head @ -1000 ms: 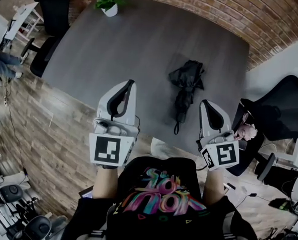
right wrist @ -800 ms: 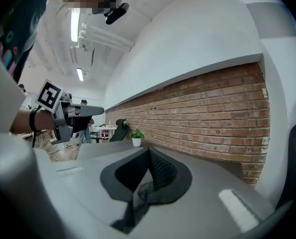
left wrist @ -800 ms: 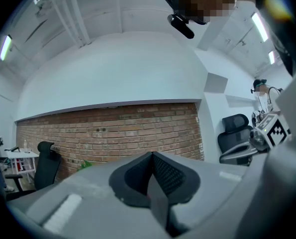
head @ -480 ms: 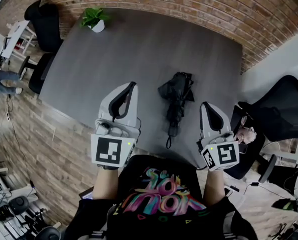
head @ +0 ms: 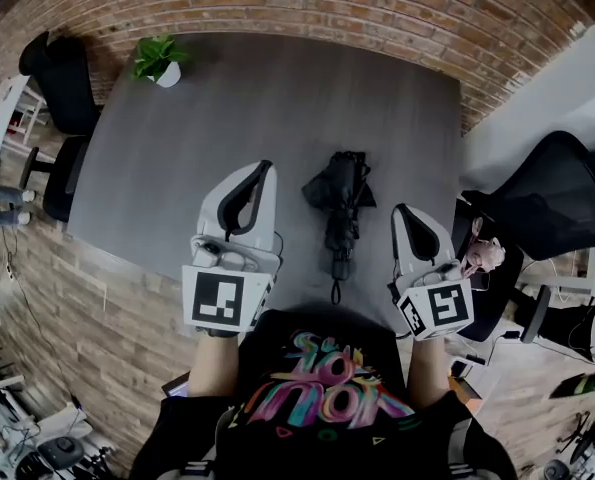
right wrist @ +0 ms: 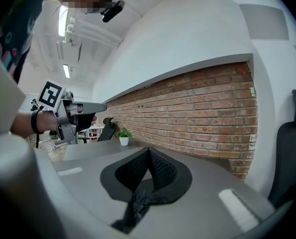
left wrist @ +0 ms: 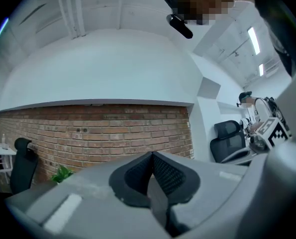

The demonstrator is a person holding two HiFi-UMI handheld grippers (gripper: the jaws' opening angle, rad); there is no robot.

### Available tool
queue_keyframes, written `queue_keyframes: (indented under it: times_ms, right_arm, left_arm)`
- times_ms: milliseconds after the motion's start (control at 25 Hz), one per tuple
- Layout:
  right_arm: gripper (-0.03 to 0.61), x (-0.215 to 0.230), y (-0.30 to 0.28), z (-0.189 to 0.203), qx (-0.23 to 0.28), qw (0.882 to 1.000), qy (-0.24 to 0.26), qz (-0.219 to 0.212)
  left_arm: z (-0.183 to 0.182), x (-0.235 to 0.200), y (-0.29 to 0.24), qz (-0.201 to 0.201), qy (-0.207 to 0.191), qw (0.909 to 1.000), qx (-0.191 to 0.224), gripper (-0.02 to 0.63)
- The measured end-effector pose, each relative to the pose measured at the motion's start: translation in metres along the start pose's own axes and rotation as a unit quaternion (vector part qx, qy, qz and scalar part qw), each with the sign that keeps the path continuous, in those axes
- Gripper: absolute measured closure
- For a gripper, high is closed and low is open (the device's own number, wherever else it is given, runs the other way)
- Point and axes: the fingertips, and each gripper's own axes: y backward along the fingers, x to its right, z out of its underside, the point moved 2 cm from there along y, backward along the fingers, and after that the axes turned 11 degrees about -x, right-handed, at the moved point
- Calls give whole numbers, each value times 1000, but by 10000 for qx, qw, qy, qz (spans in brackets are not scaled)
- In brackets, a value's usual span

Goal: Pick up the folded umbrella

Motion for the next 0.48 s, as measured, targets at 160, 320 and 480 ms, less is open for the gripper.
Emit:
queue_keyframes:
  times_ms: [160,320,480]
  right_arm:
    - [580,-3,-3,-1,-82,9999,52,87]
    - [579,-2,-5,3,-237,9992,156,269]
    - [578,-4,-9,7,-350,9985,162,390]
  left_arm:
    - [-1,3,-12,263,-24,9996,25,612]
    - [0,3,-19,460,-31,9989,11,612]
    - [2,-2,-24,552,-28,9985,-3,612]
